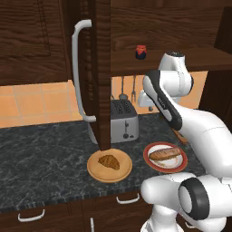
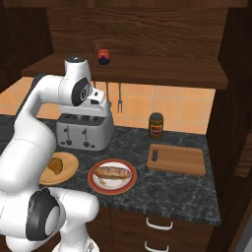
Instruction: From the different types of pastries on the counter, select a croissant and place it on the cutting board. Then retrieve a jar of jam from the cabinet and place it alongside the croissant on the cutting board.
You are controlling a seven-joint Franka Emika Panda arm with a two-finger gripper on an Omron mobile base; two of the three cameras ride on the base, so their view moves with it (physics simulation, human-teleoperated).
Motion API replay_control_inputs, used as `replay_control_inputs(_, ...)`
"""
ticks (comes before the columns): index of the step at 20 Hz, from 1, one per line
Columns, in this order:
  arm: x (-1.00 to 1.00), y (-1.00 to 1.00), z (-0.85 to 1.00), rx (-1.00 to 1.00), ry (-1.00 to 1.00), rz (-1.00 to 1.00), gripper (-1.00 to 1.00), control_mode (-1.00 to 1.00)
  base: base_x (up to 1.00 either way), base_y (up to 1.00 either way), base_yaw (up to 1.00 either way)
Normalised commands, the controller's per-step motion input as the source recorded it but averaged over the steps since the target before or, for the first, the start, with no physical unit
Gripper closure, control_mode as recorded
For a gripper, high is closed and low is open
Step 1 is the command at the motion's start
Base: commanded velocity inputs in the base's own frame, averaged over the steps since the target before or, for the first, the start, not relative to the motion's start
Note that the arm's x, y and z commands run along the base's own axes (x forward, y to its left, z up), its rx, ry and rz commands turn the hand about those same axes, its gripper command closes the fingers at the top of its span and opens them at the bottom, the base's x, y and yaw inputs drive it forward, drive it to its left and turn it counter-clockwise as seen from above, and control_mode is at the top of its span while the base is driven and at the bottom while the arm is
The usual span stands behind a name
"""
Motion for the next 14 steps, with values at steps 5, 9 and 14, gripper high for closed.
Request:
replay_control_inputs(5, -0.36, 0.20, -0.08, 0.00, 0.05, 0.05, -1.00, -1.00, 0.00, 0.00, 0.00)
replay_control_inputs(9, -0.66, 0.92, -0.36, -0.07, 0.13, 0.13, -1.00, -1.00, 0.00, 0.00, 0.00)
replay_control_inputs(14, -0.42, 0.94, -0.64, -0.12, 0.16, 0.27, -1.00, -1.00, 0.00, 0.00, 0.00)
